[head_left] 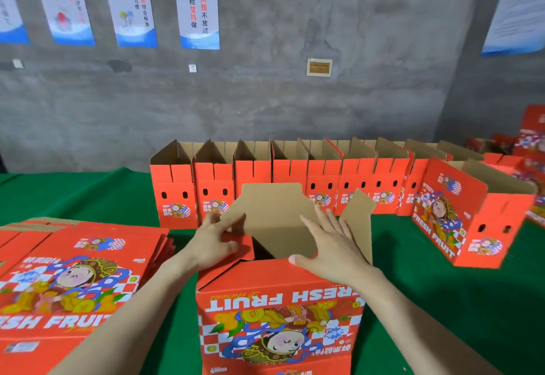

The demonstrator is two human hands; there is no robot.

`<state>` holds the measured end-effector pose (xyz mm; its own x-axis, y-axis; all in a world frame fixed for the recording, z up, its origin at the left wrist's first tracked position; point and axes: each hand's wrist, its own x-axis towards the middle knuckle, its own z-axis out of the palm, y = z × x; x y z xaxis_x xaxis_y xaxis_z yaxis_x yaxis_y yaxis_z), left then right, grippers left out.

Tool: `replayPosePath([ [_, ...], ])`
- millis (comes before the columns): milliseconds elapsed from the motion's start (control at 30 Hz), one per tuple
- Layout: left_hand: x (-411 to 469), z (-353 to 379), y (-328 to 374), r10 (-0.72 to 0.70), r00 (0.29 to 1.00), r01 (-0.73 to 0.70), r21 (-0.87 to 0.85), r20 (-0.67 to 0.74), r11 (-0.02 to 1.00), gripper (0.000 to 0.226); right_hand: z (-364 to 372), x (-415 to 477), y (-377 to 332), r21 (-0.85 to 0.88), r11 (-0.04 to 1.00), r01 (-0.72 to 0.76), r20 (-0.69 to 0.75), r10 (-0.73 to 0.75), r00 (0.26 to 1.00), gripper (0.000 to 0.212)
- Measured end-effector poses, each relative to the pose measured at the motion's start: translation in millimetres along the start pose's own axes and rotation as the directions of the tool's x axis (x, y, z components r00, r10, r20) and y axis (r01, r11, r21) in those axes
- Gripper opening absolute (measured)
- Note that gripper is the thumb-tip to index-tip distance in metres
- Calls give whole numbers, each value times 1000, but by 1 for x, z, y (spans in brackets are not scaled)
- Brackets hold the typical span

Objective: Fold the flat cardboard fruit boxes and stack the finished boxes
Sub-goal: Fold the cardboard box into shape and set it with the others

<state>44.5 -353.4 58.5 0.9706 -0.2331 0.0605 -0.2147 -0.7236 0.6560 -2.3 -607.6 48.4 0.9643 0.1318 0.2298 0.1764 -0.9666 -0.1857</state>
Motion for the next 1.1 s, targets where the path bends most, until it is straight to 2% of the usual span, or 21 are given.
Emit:
replayPosePath([
  [33,-1,0,-2,13,1000,-13,-12,-18,1000,71,-2,-4,-1,-3,999,45,-203,-44,978,80],
  [67,-2,-1,-3,20,999,-21,-20,-33,1000,75,-6,-7,-2,45,996,75,-415,-49,908,72],
  [100,-3,-2,-3,25,999,-26,-29,-38,999,79,-10,-8,0,141,985,99,-601,6,799,64],
  [133,-3,-3,-3,25,999,-26,-34,-41,999,80,-15,-8,4,272,955,116,-729,126,672,58],
  [167,-3,-3,-3,25,999,-27,-33,-45,999,79,-22,-7,13,432,895,115,-755,289,589,52],
  [200,-2,-3,-4,32,998,-33,-26,-48,999,77,-29,-5,23,606,790,91,-681,457,572,50],
  [233,-1,-2,-4,43,998,-44,-17,-47,999,75,-34,-4,34,763,645,43,-523,577,627,48],
  [267,-1,-2,-5,51,998,-52,-11,-41,999,74,-36,-3,42,871,491,-7,-336,607,720,44],
  [300,0,-2,-5,55,998,-55,-12,-32,998,74,-36,-4,46,922,384,-48,-184,546,817,40],
  [333,0,-2,-4,51,998,-52,-19,-25,998,74,-34,-6,47,936,342,-84,-79,437,896,34],
  [367,0,-2,-4,47,999,-48,-25,-28,999,74,-30,-8,45,919,385,-91,-33,306,952,29],
  [433,3,-1,-5,40,998,-41,-14,-47,999,74,-15,-11,39,788,614,-33,-13,71,997,24],
  [500,3,-1,-6,49,997,-49,14,-51,999,75,-2,-9,37,613,789,22,-5,-24,1000,25],
  [533,3,-1,-6,68,996,-67,25,-50,997,78,1,-8,37,553,833,29,-10,-29,1000,25],
  [633,4,-2,-5,133,988,-130,36,-79,991,93,5,-7,37,459,888,33,-1,-37,999,24],
  [700,2,-1,0,204,969,-193,88,-138,977,91,6,-7,37,432,901,36,-7,-37,999,23],
  [800,1,4,8,333,929,-322,89,-159,942,44,6,-9,37,424,905,24,-33,-11,999,21],
  [867,-2,3,12,235,971,-236,-18,-48,972,27,5,-11,38,429,903,17,-30,-4,1000,19],
  [967,-1,-7,13,19,998,-14,-96,53,995,49,6,-14,38,425,904,45,-62,-20,998,18],
  [1100,1,-1,6,-8,999,3,133,38,991,75,-2,-16,37,415,908,51,-104,-9,995,22],
])
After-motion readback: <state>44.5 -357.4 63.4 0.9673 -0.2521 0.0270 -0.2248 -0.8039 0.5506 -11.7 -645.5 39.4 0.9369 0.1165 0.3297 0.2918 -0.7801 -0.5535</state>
